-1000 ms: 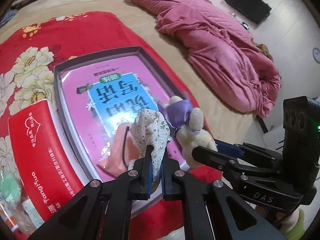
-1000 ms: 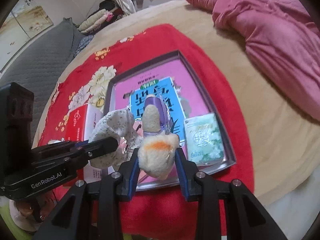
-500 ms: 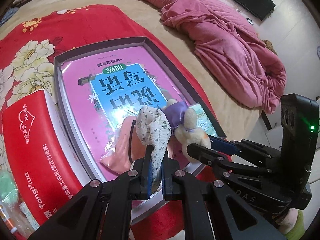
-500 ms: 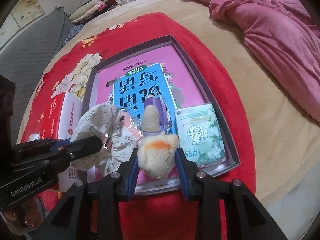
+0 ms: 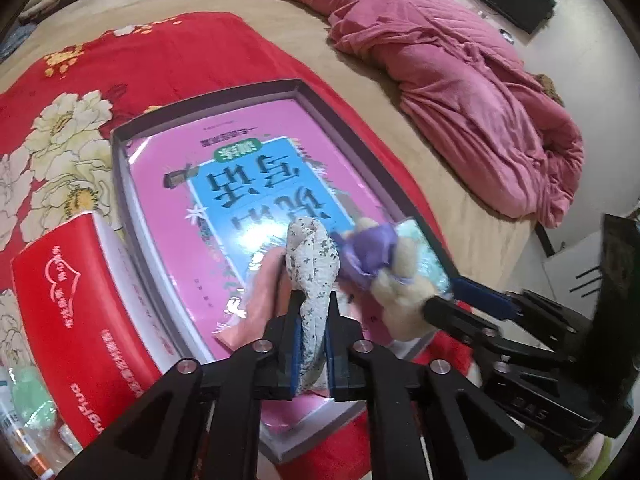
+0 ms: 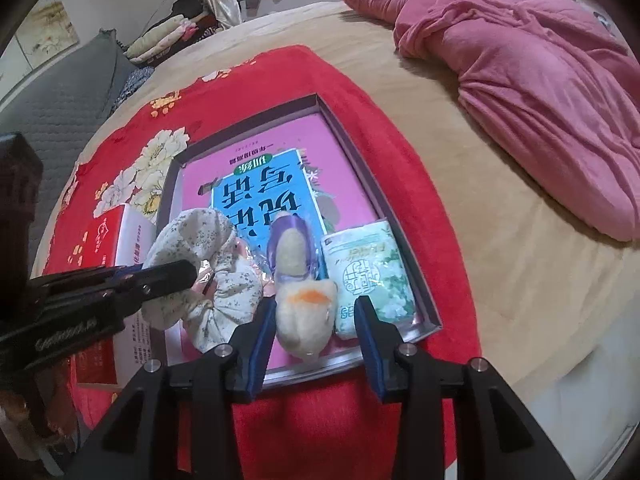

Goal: Organize soft objects
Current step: 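Open the right gripper releasing the bunny while the left gripper holds the scrunchie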

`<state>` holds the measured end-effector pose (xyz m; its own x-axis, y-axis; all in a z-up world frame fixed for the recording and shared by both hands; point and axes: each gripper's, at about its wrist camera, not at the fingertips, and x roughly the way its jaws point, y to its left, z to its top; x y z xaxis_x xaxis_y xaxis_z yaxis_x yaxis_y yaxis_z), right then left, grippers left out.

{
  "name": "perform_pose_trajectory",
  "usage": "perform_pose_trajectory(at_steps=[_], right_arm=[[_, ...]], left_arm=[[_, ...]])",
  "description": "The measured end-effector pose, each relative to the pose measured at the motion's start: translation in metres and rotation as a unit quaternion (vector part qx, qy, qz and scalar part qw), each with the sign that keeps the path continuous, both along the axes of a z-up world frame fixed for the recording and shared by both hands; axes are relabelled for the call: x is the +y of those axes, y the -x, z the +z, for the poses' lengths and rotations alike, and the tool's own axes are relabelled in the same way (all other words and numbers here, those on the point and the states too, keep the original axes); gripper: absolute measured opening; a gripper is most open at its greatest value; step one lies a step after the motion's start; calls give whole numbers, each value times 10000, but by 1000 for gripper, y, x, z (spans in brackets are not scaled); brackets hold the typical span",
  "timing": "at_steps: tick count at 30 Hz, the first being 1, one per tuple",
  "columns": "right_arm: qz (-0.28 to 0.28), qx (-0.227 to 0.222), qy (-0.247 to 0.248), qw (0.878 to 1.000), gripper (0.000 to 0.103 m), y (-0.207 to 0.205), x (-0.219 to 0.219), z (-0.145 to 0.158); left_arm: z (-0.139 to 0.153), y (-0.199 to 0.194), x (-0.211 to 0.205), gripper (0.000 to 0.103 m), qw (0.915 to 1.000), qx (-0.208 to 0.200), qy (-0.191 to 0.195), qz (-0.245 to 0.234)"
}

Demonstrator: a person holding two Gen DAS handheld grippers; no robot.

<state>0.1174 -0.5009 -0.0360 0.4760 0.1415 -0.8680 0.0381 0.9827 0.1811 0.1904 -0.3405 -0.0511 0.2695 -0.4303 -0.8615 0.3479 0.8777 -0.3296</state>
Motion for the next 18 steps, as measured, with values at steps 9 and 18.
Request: perform_pose_trajectory(at_steps=[9,18], right_arm=[[-22,-75,91,9999,41,5,5,15],[-132,-129,116,9998,43,6,5,21]], left_arm=[[0,1,2,42,9992,-138,-372,22],[6,4,7,60,9991,-232,-351,12]])
